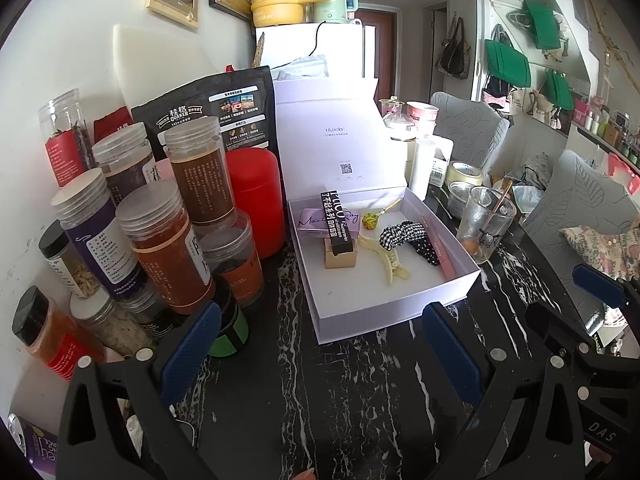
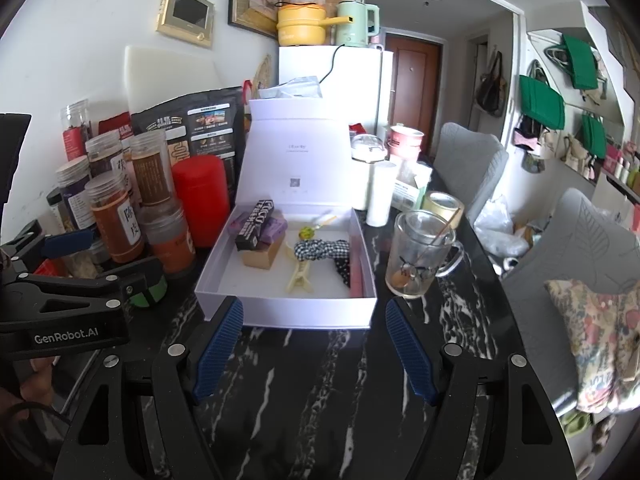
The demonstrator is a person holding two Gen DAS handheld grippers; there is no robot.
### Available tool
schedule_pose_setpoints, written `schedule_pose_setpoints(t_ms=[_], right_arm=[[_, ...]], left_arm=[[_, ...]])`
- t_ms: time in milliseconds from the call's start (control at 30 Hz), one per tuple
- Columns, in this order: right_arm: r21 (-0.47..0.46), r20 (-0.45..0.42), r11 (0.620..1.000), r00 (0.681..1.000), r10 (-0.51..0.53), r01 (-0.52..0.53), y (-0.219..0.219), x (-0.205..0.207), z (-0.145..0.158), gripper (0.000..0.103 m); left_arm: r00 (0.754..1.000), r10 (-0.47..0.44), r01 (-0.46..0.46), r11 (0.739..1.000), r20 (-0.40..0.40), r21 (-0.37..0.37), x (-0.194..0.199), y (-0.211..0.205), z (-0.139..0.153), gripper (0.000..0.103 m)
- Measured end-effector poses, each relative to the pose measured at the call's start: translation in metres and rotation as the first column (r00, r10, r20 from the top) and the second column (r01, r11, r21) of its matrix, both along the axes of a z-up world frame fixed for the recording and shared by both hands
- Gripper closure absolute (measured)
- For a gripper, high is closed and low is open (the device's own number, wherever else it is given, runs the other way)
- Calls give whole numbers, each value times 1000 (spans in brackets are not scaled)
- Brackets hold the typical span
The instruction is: Organize rigid objects
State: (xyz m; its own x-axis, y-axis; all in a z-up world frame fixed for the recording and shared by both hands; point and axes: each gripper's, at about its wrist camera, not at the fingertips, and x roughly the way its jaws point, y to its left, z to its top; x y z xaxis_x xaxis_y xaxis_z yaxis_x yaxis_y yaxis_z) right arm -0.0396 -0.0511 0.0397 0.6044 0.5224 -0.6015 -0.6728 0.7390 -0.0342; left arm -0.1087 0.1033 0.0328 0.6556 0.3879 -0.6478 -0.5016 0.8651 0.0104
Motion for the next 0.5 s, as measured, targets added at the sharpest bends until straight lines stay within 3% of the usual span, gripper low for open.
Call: schedule_pose_setpoints(t_ms=[500], right_arm=[[4,-8,1000,1000,-4,5,-1,2,-2,28]], left_arm=[[1000,-6,6,1000,-10,-10,1,2,-1,1]])
